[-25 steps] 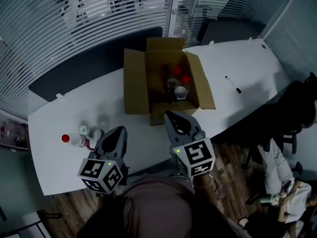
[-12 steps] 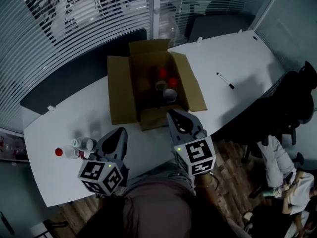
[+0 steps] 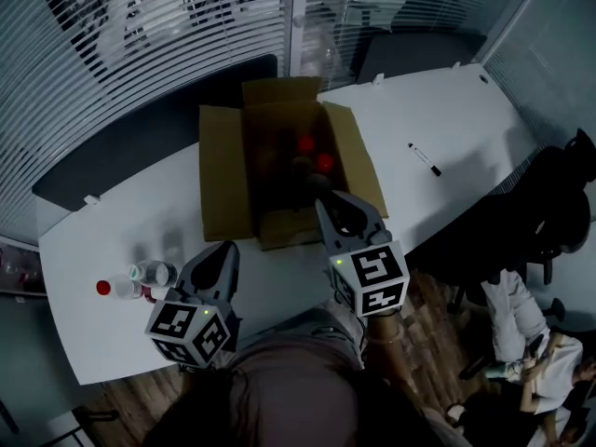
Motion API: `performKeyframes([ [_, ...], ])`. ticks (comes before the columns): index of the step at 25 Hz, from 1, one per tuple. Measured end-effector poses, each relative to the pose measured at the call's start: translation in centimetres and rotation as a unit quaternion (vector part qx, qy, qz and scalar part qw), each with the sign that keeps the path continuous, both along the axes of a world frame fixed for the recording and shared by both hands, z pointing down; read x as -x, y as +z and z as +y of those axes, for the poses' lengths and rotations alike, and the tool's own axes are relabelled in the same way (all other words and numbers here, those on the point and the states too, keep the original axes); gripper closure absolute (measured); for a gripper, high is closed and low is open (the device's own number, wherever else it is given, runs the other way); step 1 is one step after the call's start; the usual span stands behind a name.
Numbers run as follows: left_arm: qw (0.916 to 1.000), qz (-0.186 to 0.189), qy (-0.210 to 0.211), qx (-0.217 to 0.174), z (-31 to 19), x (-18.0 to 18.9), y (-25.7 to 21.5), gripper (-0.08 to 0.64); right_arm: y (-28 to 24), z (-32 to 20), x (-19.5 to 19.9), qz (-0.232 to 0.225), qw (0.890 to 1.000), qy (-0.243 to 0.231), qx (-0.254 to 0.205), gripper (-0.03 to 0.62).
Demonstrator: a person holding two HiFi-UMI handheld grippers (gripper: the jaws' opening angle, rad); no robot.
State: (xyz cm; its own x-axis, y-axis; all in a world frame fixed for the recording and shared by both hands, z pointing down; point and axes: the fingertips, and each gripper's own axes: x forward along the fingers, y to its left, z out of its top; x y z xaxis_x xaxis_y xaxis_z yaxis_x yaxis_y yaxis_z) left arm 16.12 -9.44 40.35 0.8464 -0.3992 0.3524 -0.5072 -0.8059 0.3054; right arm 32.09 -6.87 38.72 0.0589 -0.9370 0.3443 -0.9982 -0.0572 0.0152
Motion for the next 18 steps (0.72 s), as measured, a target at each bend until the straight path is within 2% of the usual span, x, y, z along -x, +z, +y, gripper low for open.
performKeyframes([
  [10, 0.9998, -0.008, -0.015, 0.012, -1.1, 0.1, 0.7, 0.552, 0.1, -2.8, -2.0, 0.008, 1.000, 0.004, 0.016, 0.490],
  [18, 0.9996, -0.011, -0.020, 0.015, -2.2, -0.2, 1.1, 0.551, 1.7, -4.9, -3.9, 0.015, 0.998, 0.008, 0.053, 0.430],
])
